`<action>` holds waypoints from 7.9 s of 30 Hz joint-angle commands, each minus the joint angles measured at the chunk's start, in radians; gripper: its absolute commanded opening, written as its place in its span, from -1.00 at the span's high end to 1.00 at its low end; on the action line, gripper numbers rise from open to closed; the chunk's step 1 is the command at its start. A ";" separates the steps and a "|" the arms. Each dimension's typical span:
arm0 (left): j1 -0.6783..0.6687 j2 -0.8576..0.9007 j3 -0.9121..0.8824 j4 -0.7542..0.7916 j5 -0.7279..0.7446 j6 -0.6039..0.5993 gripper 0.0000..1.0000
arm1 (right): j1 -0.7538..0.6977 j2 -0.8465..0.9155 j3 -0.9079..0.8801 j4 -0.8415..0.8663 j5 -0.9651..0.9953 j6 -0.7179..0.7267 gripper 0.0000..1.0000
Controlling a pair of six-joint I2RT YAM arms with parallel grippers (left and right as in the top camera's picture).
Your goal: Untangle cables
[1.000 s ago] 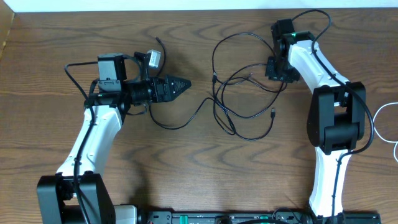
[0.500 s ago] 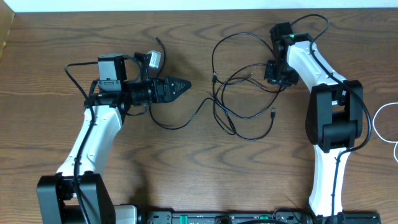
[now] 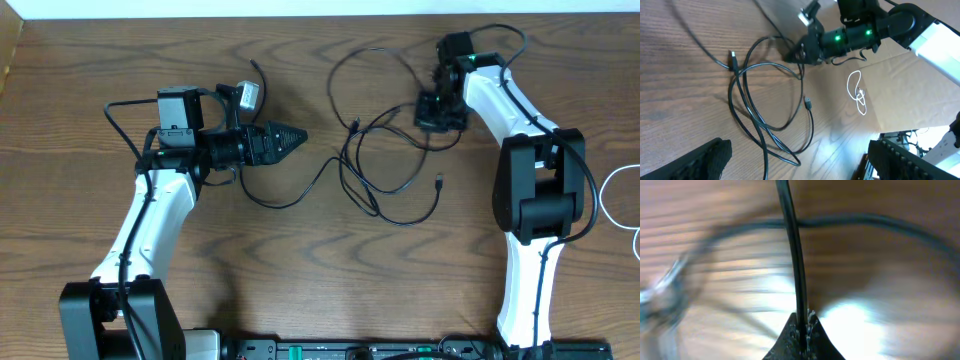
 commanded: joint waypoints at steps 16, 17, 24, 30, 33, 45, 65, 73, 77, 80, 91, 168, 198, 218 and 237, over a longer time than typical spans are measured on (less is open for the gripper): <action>0.003 -0.009 0.003 -0.003 0.017 0.021 -0.85 | -0.013 -0.656 0.014 0.087 -0.359 -0.339 0.98; 0.003 -0.009 0.003 -0.003 0.017 0.021 -0.85 | -0.022 -0.704 0.014 0.099 -0.348 -0.335 0.98; 0.003 -0.009 0.003 -0.011 0.017 0.021 -0.86 | -0.125 -0.906 0.024 0.130 -0.291 -0.257 0.98; 0.003 -0.009 0.003 -0.025 0.017 0.021 -0.85 | -0.242 -0.955 0.024 0.076 -0.257 -0.238 0.98; 0.003 -0.009 0.003 -0.025 0.017 0.021 -0.85 | -0.312 -0.960 0.026 0.032 -0.187 -0.216 0.98; 0.003 -0.009 0.003 -0.025 0.017 0.021 -0.86 | -0.637 -0.988 0.295 -0.229 -0.093 -0.251 0.98; 0.002 -0.009 0.003 -0.058 0.018 0.021 -0.85 | -0.718 -0.640 0.360 -0.271 0.304 -0.127 0.98; 0.002 -0.009 0.003 -0.089 0.021 0.021 -0.85 | -0.793 -0.452 0.426 -0.299 0.457 -0.010 0.98; 0.002 -0.009 0.003 -0.089 0.021 0.021 -0.85 | -0.903 -0.443 0.489 -0.348 0.428 0.017 0.98; 0.002 -0.009 0.003 -0.089 0.021 0.021 -0.85 | -1.011 -0.443 0.579 -0.391 0.323 0.019 0.98; 0.002 -0.009 0.003 -0.092 0.022 0.021 -0.86 | -1.129 -0.354 0.619 -0.406 0.205 0.043 0.98; -0.028 -0.047 0.003 -0.070 0.009 0.072 -0.85 | -0.655 -0.277 0.619 -0.443 0.017 -0.375 -0.98; 0.316 -0.258 0.003 -0.209 -0.320 0.020 -0.85 | 0.235 -0.581 -0.475 0.190 0.312 0.060 -0.99; 0.359 -0.258 0.003 -0.203 -0.249 0.020 -0.85 | 0.460 -0.306 -0.475 0.279 0.264 0.169 -0.99; 0.359 -0.258 0.003 -0.203 -0.189 0.020 -0.85 | 0.498 -0.280 -0.488 0.233 0.294 0.169 -0.99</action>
